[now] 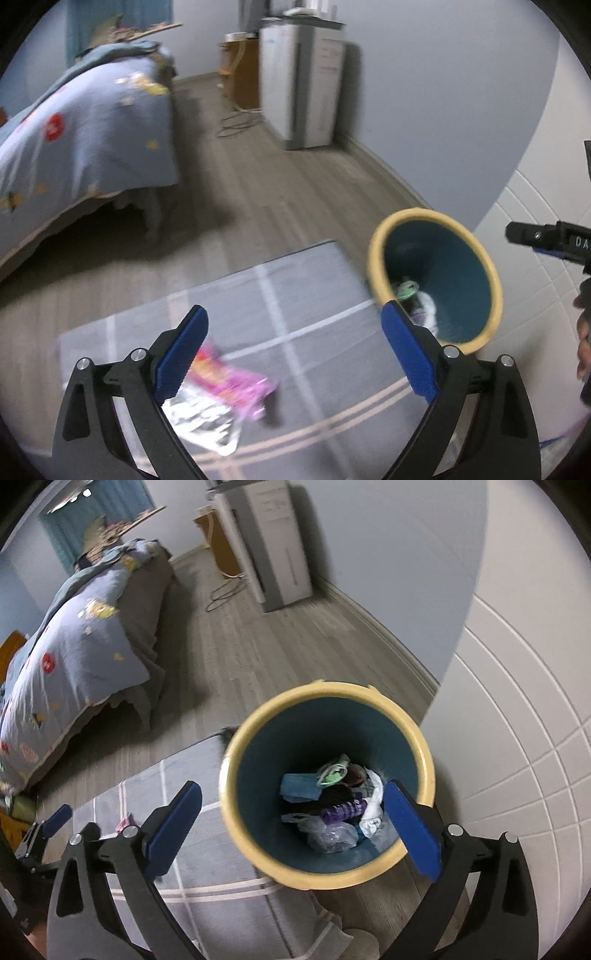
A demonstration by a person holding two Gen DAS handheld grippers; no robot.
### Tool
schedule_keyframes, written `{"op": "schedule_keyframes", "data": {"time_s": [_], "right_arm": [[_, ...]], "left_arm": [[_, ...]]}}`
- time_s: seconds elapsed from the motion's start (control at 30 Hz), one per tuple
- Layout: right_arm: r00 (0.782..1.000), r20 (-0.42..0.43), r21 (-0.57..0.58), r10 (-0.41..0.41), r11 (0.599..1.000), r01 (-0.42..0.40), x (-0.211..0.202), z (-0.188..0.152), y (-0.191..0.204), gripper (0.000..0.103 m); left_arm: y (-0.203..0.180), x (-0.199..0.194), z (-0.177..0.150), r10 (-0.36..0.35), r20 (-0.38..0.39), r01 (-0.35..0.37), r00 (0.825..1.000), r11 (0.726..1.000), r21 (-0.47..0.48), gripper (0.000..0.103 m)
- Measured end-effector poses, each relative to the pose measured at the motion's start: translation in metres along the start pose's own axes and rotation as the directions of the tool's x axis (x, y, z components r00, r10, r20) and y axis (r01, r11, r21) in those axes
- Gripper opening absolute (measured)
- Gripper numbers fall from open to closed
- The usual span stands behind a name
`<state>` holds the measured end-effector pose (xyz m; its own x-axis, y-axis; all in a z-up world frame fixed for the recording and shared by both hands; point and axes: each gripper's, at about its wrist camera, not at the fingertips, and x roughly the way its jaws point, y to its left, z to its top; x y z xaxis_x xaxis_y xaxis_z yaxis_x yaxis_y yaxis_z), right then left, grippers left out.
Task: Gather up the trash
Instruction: 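Move both tools back over the mat toward the pink wrapper and blister pack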
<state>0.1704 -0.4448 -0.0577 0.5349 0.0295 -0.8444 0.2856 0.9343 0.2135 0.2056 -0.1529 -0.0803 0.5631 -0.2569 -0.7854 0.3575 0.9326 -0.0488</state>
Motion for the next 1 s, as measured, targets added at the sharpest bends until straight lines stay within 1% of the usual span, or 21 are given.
{"op": "schedule_keyframes", "data": {"time_s": [0.07,0.17,0.23,0.33,0.43,0.63,0.7,0.87,1.0], "right_arm": [[1.000,0.000,-0.027,0.012,1.000,-0.012,-0.004,-0.003,0.016,0.097],[1.000,0.004,-0.065,0.027,0.998,-0.027,-0.010,-0.009,0.040,0.097],[0.999,0.003,-0.087,0.037,0.996,-0.037,-0.012,-0.012,0.055,0.097],[0.998,0.000,-0.122,0.058,0.991,-0.057,-0.015,-0.021,0.079,0.097],[0.997,-0.015,-0.167,0.069,0.983,-0.071,-0.013,-0.030,0.104,0.097],[0.996,-0.050,-0.245,0.074,0.966,-0.084,-0.004,-0.046,0.148,0.097],[0.996,-0.061,-0.260,0.072,0.962,-0.085,0.001,-0.049,0.156,0.097],[0.996,-0.085,-0.323,0.021,0.945,-0.047,0.020,-0.059,0.176,0.097],[0.990,-0.135,-0.324,0.027,0.944,-0.070,0.043,-0.067,0.185,0.097]], "left_arm": [[0.022,-0.016,-0.009,0.023,0.002,-0.023,1.000,1.000,-0.019,0.094],[0.044,-0.034,-0.020,0.059,0.004,-0.059,0.998,0.998,-0.033,0.094],[0.063,-0.045,-0.030,0.079,-0.008,-0.080,0.997,0.995,-0.055,0.094],[0.086,-0.059,-0.046,0.097,-0.017,-0.098,0.995,0.991,-0.093,0.094],[0.104,-0.065,-0.059,0.105,-0.028,-0.108,0.994,0.986,-0.126,0.094],[0.133,-0.069,-0.074,0.125,-0.040,-0.130,0.991,0.976,-0.174,0.094],[0.139,-0.067,-0.077,0.130,-0.050,-0.137,0.990,0.974,-0.182,0.094],[0.154,-0.057,-0.084,0.143,-0.091,-0.159,0.985,0.968,-0.192,0.095],[0.164,-0.047,-0.086,0.141,-0.113,-0.162,0.984,0.964,-0.209,0.094]]}}
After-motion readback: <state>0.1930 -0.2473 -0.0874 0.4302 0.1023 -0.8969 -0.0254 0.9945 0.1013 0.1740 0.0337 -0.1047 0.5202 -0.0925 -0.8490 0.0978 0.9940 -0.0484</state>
